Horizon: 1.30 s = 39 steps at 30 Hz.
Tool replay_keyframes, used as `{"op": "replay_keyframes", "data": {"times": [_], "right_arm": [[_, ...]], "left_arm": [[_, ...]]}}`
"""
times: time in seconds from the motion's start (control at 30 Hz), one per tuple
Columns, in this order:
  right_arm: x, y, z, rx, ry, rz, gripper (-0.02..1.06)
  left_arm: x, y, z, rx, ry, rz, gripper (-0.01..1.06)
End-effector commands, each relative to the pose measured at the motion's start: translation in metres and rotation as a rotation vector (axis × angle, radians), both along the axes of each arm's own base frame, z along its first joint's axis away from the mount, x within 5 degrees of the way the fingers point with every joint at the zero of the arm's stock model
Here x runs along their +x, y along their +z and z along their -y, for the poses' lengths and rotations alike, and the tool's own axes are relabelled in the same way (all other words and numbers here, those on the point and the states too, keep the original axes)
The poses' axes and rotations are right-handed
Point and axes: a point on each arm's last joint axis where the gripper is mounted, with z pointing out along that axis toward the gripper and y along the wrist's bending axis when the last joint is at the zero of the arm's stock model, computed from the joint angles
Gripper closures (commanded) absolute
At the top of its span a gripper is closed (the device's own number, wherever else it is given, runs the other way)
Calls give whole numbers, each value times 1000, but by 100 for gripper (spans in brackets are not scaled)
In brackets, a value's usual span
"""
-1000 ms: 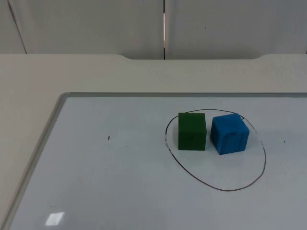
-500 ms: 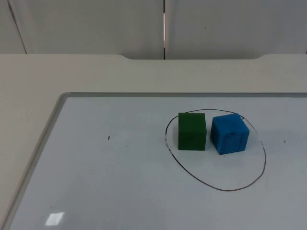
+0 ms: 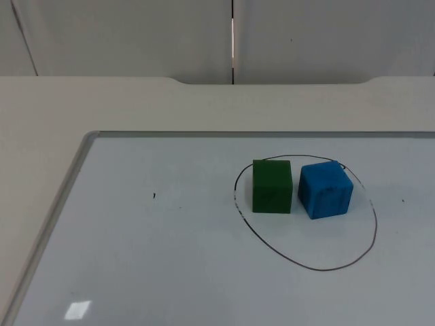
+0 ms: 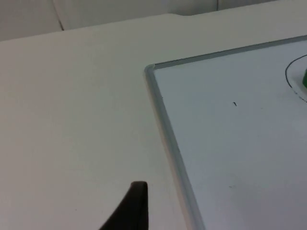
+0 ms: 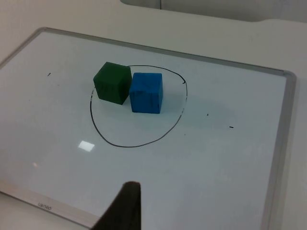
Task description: Push the two cubes into the marked area.
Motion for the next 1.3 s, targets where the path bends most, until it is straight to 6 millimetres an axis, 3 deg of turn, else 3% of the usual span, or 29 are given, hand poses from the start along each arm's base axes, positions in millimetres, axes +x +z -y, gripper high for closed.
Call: {"op": "replay_keyframes", "data": {"times": [0.0, 0.63, 1.27], "right_arm": [[0, 0, 0, -4, 3, 7, -1], [0, 0, 0, -4, 3, 7, -1], [0, 0, 0, -2, 2, 8, -1]], "left_arm": [[0, -2, 0, -3, 72, -5, 0], [0, -2, 1, 3, 260, -4, 0], [0, -2, 1, 2, 276, -4, 0]]}}
